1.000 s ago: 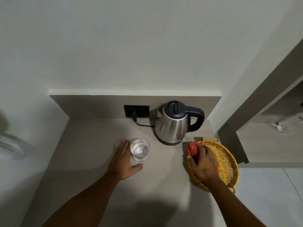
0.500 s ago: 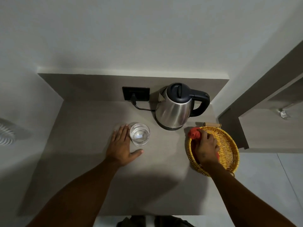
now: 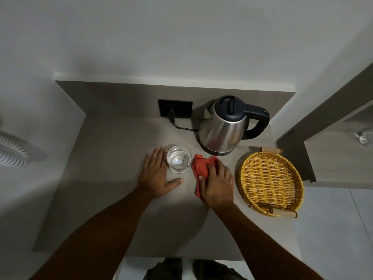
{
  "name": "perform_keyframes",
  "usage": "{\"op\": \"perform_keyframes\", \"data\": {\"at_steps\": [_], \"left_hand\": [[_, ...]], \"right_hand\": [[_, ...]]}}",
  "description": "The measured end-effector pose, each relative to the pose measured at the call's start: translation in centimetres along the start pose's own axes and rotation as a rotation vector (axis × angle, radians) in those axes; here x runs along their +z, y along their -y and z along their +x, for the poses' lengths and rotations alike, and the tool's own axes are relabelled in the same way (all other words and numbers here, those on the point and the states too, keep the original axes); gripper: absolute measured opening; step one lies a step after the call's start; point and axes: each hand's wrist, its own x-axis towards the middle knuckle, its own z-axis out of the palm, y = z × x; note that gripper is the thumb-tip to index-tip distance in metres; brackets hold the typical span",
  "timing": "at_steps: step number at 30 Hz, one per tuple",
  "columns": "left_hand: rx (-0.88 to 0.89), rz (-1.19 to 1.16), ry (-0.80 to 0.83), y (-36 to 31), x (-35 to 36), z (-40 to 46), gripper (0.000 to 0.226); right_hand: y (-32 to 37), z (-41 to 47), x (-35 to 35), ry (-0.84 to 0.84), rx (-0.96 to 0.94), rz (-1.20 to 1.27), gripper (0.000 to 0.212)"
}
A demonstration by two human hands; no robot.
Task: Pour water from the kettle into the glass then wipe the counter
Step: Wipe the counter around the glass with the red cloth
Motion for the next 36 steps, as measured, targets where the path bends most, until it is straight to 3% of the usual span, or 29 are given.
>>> {"op": "perform_keyframes", "data": {"at_steps": [2, 6, 14, 19, 22, 24, 28, 32, 36], "left_hand": [[-0.038, -0.158, 0.024, -0.5, -1.4, 0.3, 0.128], [-0.001, -0.714, -0.145, -2.6, -3.8, 1.0, 0.103], [-0.216, -0.967, -0.227, -5.2, -5.0, 2.0, 0.08], [-0.196, -0.816, -0.325, -2.9, -8.0, 1.1, 0.08], [-0.192, -0.792, -0.374, -1.5, -9.5, 0.3, 0.081], [-0.183, -0.764, -0.393, -0.6, -10.0, -0.2, 0.081], [-0.203, -0.706, -0.367, 0.9, -10.5, -1.2, 0.083], [-0.213, -0.719, -0.386, 2.1, -10.4, -2.0, 0.082], [-0.236, -0.752, -0.388, 2.4, -10.1, -2.9, 0.08]], "right_hand": [[-0.2, 0.1, 1.1, 0.042, -0.019, -0.01, 0.068], [-1.2, 0.3, 1.5, 0.037, -0.088, 0.014, 0.068], [-1.4, -2.3, 2.6, 0.117, -0.373, 0.034, 0.054], [6.8, -0.7, 5.4, 0.135, -0.649, 0.021, 0.049], [10.3, 5.0, 5.1, 0.118, -0.514, -0.04, 0.055], [9.1, 7.4, 4.2, 0.092, -0.396, -0.015, 0.066], [2.9, 5.2, 2.9, 0.016, -0.343, 0.039, 0.055], [-2.0, -3.8, 4.0, 0.115, -0.465, 0.066, 0.065], [2.2, -6.6, 5.8, 0.142, -0.657, 0.067, 0.055]]}}
